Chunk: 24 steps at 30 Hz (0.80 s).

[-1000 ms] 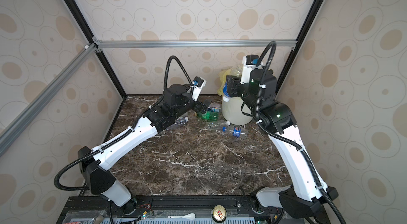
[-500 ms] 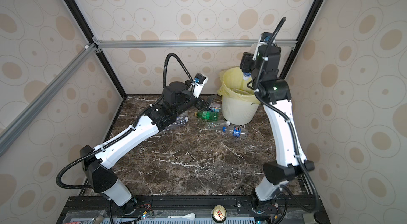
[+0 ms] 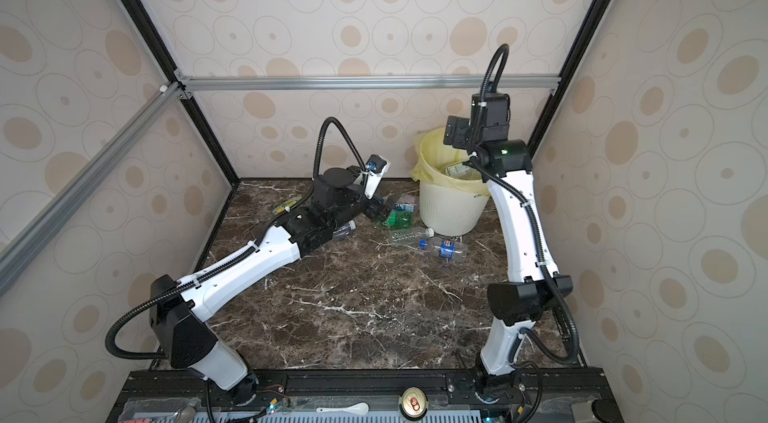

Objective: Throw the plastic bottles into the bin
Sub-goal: 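Carry the water bottle over the bin with the right gripper and release it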

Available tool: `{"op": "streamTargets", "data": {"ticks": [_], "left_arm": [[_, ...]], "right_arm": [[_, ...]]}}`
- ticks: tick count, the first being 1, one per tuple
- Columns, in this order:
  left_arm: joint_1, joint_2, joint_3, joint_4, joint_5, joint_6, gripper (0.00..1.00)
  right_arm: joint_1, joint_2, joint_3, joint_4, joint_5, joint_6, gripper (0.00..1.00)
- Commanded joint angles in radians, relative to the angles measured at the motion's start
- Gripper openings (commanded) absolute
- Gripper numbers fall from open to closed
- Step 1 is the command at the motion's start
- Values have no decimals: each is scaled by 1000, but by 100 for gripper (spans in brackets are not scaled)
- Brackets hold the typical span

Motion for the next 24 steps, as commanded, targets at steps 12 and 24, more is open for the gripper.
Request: {"op": "streamTargets", "data": {"ticks": [12,24], "left_arm": [[27,30,52,-236,-208,-91,99],[234,-82,-265,-244,-205,-162,99]], "right_arm": [[96,-253,-405,104,-87,30,100],[450,-370,-850,243,-90,38,100]]}}
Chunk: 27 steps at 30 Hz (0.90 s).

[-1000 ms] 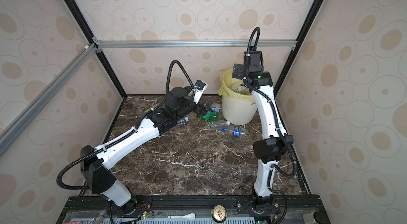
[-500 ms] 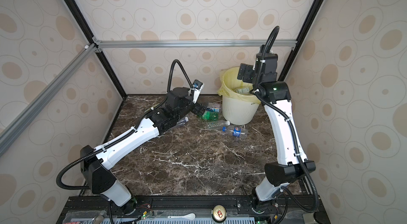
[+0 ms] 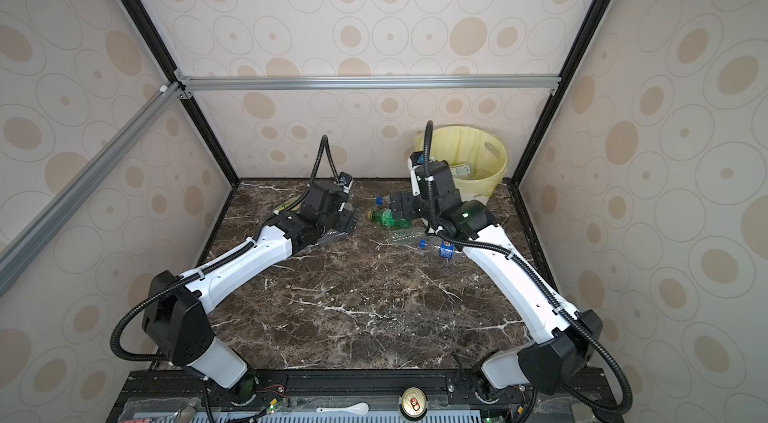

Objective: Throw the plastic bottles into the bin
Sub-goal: 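Carry the water bottle over the bin with the right gripper and release it, then grasp the purple-labelled clear bottle with the left gripper while the right gripper returns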

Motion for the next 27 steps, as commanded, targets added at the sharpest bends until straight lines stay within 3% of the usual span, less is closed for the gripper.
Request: {"op": "streamTargets", "data": {"ticks": [1,10,19,27], "left_arm": [[48,-56,-47,-7,17,-36,99],[140,39,-78,-25,30,-90,99],[171,213,-7,-79,91,-112,99],[177,285,10,-92,101,-118,99]], "right_arm": [[54,-8,-83,63,5,45,100],[157,65,-197,151,-50,173,100],[161,41,-255,151,-46,192,100],[161,15,-310,152,-36,195,100]]}}
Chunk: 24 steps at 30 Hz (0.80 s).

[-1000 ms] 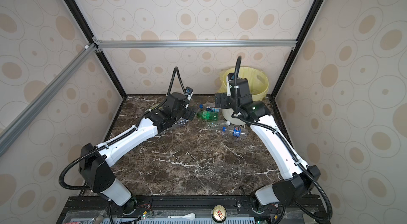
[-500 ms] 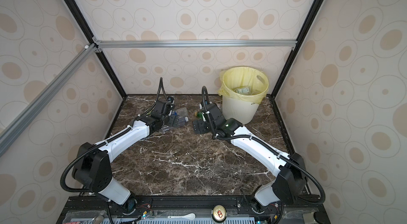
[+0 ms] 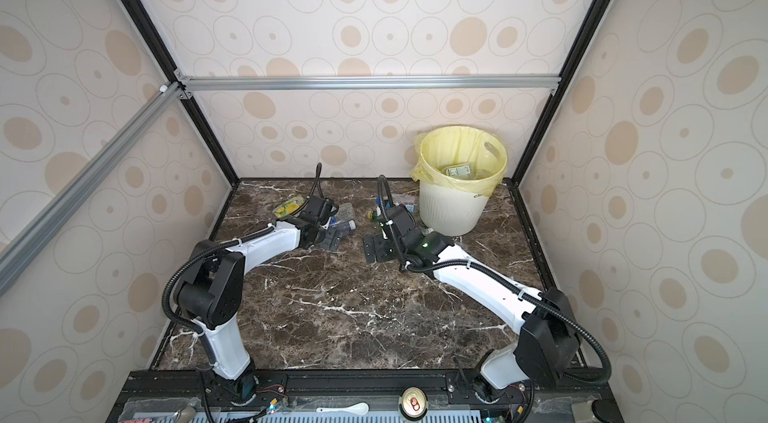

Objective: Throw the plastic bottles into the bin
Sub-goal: 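Grasp the purple-labelled clear bottle with the left gripper while the right gripper returns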

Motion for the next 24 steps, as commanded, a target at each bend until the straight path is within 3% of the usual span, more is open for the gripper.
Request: {"op": "streamTargets", "data": {"ticks": [1,12,24], "left_arm": [[11,29,57,-40,8,-17,99],[23,67,81,-32,-6,-14,99],[25,96,76,-47,35,-43,89]], "right_arm": [[0,-27,-17,3,7,15,100],[1,-10,-16,10,-10,39,100],[1,-40,-34,-8,9,40,100]]}}
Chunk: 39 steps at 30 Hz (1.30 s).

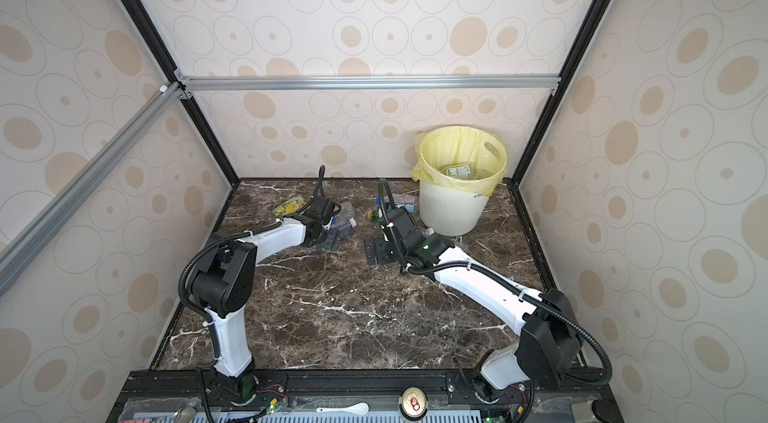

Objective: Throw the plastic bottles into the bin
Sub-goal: 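Grasp the purple-labelled clear bottle with the left gripper while the right gripper returns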

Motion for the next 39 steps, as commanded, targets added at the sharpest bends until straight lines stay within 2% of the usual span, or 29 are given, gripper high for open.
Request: {"op": "streamTargets", "data": {"ticks": [1,16,29,39], "left_arm": [[8,-5,7,-20,37,-28,88],[3,-103,-169,67,208,-141,71],[-29,-135,-200,93,285,-154,61],[-39,-168,-208,125,351,-159,49]], "right_arm": [[1,-29,-11,-11,14,13,100],[1,-21,-10,-2,20,34,100],[-26,-4,-20,21,-34,141,100],[-60,-6,-32,29,-65,209,100]]}}
